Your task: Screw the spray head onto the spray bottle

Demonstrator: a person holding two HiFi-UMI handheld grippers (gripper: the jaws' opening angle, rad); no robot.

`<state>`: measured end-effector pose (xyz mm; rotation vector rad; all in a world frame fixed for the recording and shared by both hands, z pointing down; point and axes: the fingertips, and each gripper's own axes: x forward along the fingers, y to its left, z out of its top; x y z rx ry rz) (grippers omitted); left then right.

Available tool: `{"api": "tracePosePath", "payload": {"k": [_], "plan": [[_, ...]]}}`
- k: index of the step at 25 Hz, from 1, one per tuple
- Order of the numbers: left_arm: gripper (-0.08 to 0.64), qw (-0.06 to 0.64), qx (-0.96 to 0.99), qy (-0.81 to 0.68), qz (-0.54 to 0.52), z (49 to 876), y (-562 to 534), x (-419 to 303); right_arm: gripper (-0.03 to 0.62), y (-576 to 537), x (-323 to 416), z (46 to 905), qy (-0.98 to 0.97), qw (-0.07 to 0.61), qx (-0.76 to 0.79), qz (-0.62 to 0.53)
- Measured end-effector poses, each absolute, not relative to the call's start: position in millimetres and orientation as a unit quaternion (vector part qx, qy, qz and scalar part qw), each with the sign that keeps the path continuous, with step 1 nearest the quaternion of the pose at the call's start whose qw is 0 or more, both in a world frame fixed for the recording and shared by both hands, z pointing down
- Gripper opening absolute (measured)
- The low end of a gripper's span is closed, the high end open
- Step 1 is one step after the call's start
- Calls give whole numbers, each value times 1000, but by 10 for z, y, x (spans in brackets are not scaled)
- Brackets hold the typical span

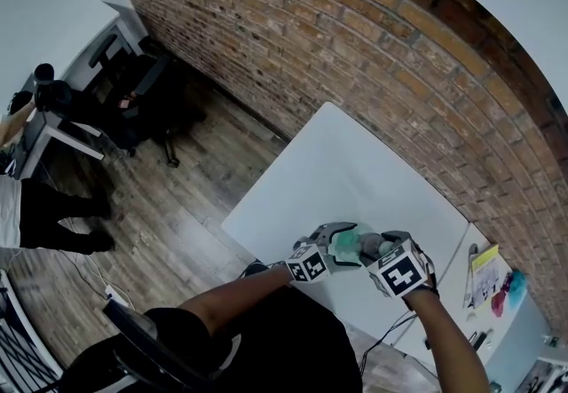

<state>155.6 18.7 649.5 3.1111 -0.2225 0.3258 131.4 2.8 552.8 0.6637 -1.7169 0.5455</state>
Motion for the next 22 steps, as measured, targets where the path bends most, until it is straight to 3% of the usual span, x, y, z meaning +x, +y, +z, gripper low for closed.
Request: {"api": "tracePosePath", "payload": {"k": [10, 15, 22], "plan": [[463, 6, 992, -69, 107, 6497, 180, 1554, 262, 71, 1264, 5279, -761, 607, 212, 89], [464, 5, 992, -68, 107, 6505, 184, 1551, 262, 82, 1180, 5099, -772, 624, 111, -47], [463, 6, 992, -66, 106, 6508, 184, 1564, 262, 147, 1297, 5413, -690, 706, -32, -154]]}}
